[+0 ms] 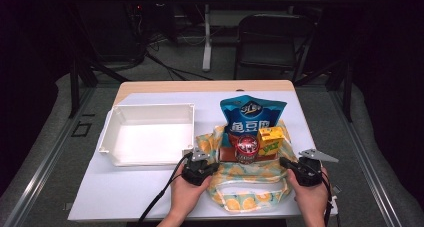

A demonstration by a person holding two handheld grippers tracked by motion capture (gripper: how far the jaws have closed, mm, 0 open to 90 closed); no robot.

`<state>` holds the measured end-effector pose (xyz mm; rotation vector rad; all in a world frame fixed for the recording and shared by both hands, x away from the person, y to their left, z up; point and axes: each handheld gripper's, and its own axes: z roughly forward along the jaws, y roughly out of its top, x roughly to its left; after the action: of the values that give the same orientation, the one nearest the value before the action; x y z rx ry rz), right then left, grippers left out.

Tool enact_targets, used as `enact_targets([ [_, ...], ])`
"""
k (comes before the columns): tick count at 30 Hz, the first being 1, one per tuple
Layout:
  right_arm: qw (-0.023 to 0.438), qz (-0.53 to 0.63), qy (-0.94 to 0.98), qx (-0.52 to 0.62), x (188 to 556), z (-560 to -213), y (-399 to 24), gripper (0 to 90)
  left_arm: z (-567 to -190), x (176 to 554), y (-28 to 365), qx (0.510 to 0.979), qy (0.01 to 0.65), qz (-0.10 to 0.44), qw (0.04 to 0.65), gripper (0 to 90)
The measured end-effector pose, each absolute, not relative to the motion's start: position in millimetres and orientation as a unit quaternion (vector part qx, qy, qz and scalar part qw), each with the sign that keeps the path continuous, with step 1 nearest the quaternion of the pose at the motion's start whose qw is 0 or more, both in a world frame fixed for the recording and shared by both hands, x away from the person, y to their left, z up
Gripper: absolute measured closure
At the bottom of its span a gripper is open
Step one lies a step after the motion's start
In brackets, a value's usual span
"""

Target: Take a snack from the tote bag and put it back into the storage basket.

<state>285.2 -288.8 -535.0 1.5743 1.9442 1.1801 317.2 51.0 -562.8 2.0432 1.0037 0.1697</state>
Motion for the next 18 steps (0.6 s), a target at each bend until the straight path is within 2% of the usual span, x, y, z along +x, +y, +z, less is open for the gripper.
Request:
enact_targets([
  [7,0.144,0.345,0.720,0.585,295,-555,-296,90.0,-565,321,48,0.822,0.403,0.063,0.399,89.9],
  [8,0.138,0.376,0.698,0.594,295,-560,-291,90.0,-565,321,48,0.819,0.406,0.062,0.400,89.9],
  [13,0.135,0.394,0.692,0.590,292,-561,-294,90.0,-564,321,49,0.821,0.402,0.061,0.401,89.2],
  [15,0.147,0.393,0.702,0.576,287,-554,-298,86.2,-562,318,50,0.818,0.400,0.069,0.407,86.2],
  [16,0.150,0.435,0.675,0.578,284,-553,-294,82.7,-560,317,53,0.820,0.394,0.066,0.410,84.4],
  [18,0.179,0.428,0.692,0.553,273,-537,-298,78.8,-555,315,56,0.815,0.392,0.071,0.420,81.6],
])
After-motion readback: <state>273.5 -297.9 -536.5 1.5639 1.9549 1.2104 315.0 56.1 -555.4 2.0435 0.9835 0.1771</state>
